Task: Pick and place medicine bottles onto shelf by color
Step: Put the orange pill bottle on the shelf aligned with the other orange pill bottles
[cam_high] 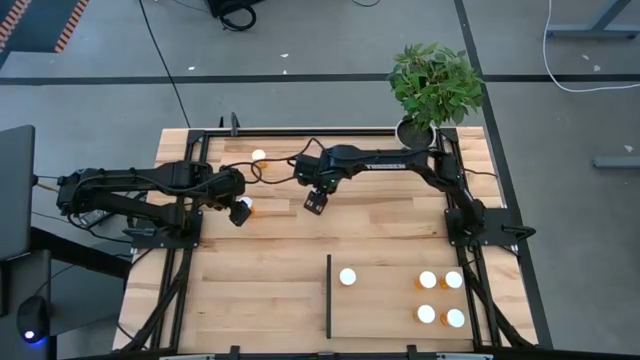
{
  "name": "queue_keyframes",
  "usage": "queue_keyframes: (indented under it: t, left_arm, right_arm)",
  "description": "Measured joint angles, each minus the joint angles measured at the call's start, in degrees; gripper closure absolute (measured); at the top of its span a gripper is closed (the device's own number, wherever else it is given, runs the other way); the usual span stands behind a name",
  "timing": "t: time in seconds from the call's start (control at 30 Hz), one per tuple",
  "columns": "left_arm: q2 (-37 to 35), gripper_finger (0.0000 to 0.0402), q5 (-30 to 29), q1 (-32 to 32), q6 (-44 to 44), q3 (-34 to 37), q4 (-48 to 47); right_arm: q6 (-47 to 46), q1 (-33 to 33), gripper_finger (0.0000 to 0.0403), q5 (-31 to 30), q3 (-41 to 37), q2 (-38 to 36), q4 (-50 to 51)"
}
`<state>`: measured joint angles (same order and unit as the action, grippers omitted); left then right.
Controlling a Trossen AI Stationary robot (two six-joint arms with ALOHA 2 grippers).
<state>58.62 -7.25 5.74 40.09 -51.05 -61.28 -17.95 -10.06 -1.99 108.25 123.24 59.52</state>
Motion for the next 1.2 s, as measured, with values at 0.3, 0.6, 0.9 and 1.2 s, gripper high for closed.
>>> queue_keyframes:
  t: [0.3, 0.6, 0.9, 1.2]
  left_arm:
    - [0.0, 0.0108, 0.0, -2.2, 0.1, 0.0, 0.3]
    - [0.0, 0.0108, 0.0, -2.2, -0.7, 0.0, 0.6]
    - [0.0, 0.0108, 0.0, -2.3, -1.7, 0.0, 2.7]
    - [0.0, 0.0108, 0.0, -2.3, -1.8, 0.0, 4.0]
  right_arm:
    - [-7.1, 6.9, 0.0171, -3.8, 0.0, -13.9, 10.4]
    - [-20.9, 19.9, 0.0170, -10.7, -0.1, -22.7, 22.7]
    - [-41.4, 35.0, 0.0170, -12.3, -5.9, -22.9, 24.0]
    - [-63.9, 47.2, 0.0170, -14.8, -13.6, -22.8, 21.3]
